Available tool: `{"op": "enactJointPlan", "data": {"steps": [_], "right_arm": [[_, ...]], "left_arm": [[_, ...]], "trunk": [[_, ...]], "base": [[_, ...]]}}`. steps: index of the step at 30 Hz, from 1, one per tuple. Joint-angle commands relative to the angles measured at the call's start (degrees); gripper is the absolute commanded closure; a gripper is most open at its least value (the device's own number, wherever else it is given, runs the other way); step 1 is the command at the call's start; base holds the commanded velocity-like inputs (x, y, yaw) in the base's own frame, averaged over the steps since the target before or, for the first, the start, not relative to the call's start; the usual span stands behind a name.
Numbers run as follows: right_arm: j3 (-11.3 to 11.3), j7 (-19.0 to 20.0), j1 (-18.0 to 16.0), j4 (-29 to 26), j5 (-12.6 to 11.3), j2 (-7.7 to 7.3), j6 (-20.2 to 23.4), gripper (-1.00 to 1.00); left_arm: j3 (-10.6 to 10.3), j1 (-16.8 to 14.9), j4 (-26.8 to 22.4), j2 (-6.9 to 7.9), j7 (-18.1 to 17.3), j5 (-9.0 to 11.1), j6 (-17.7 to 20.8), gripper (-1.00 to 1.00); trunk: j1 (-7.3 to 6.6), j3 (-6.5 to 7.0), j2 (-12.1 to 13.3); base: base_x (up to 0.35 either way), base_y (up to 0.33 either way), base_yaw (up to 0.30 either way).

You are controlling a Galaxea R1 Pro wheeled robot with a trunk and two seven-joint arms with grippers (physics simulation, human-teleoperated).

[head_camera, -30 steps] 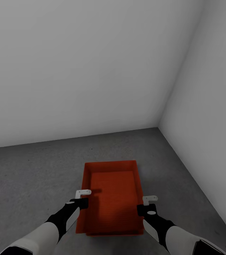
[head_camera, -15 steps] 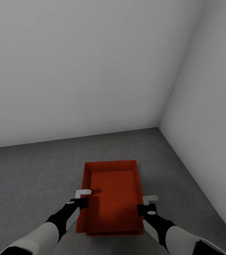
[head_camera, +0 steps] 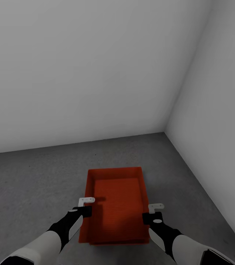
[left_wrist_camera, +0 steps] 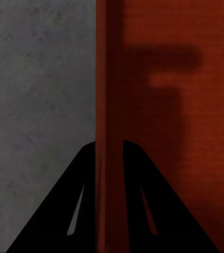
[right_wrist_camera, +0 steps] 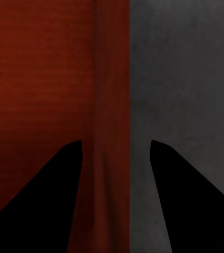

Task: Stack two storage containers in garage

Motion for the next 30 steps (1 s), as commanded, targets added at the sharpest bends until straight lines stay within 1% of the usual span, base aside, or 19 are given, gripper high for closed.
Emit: {"op": "enactJointPlan", "data": {"steps": [1,22,30], "right_arm": [[-0.1,-0.3,0.0,0.2,-2.1,0.01,-0.1,1.00],[-0.1,-0.3,0.0,0.2,-2.1,-0.01,-0.2,1.00],[-0.1,-0.3,0.0,0.2,-2.1,-0.07,-0.2,1.00]], "left_arm": [[-1.7,0.0,-0.2,0.06,0.8,-0.8,-1.0,1.00],[-1.7,0.0,-0.2,0.11,0.8,-0.9,-1.1,1.00],[-1.7,0.0,-0.2,0.11,0.8,-0.9,-1.2,1.00]], "trunk": [[-0.01,-0.10,0.0],[-0.01,-1.83,0.0],[-0.01,-2.11,0.0]], "base": [[0.000,0.000,0.000],[0.000,0.000,0.000],[0.000,0.000,0.000]]}}
